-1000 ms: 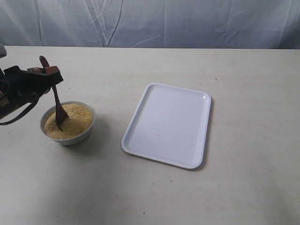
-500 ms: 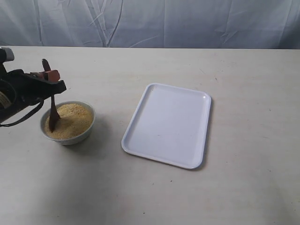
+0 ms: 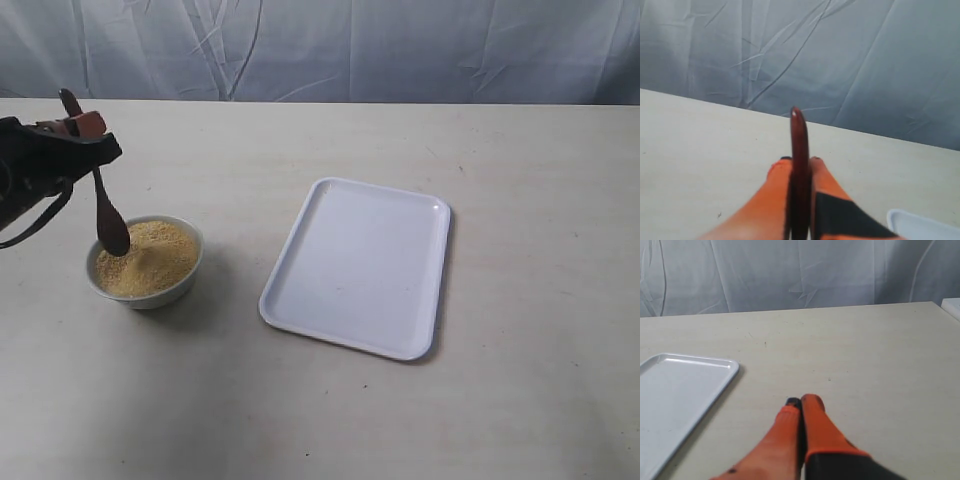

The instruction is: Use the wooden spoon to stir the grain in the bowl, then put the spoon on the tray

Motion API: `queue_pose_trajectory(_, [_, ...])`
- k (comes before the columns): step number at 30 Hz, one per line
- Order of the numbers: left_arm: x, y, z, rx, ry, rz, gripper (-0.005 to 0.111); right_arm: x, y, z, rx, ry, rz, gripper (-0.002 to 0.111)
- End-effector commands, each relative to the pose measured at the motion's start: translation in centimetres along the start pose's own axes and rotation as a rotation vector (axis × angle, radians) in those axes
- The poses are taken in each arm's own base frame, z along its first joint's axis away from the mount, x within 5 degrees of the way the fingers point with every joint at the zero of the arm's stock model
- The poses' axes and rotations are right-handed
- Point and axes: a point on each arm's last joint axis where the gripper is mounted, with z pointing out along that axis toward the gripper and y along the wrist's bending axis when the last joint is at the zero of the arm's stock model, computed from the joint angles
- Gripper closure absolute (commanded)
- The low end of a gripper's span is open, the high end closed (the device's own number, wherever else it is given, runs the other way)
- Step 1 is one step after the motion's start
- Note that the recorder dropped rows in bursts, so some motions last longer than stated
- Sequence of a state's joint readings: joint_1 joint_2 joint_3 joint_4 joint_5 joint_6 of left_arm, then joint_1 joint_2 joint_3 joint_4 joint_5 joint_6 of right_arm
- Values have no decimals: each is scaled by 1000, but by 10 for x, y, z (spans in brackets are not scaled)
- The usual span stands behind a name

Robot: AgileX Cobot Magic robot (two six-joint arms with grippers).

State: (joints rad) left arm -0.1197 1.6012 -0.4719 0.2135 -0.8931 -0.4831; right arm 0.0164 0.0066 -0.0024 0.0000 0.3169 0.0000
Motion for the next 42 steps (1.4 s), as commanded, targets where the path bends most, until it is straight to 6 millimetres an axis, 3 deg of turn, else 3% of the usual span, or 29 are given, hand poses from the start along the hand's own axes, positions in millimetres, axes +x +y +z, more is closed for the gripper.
queue_pose_trajectory(1, [6, 4, 9, -9, 9, 63, 107, -1, 0, 0, 6, -16, -4, 108])
queue_pose_trajectory(8, [27, 7, 15, 25, 104, 60, 107, -1, 0, 0, 6, -16, -4, 108])
queue_pose_trajectory(16, [29, 3, 14, 67, 126, -32, 107, -1, 0, 0, 6, -16, -4, 108])
queue_pose_trajectory(26, [0, -8, 3, 89, 29, -3, 107, -1, 0, 0, 6, -16, -4, 108])
queue_pose_trajectory(32, [5, -2, 2, 11, 109, 107, 107, -1, 0, 0, 6, -16, -4, 108])
queue_pose_trajectory(35, [4, -11, 0, 102, 107, 120, 107, -1, 0, 0, 6, -16, -4, 108])
queue_pose_trajectory(38, [-8, -20, -2, 159, 50, 136, 107, -1, 0, 0, 6, -16, -4, 108])
queue_pose_trajectory(42, [-29, -23, -7, 96, 71, 152, 107, -1, 0, 0, 3, -16, 6, 108])
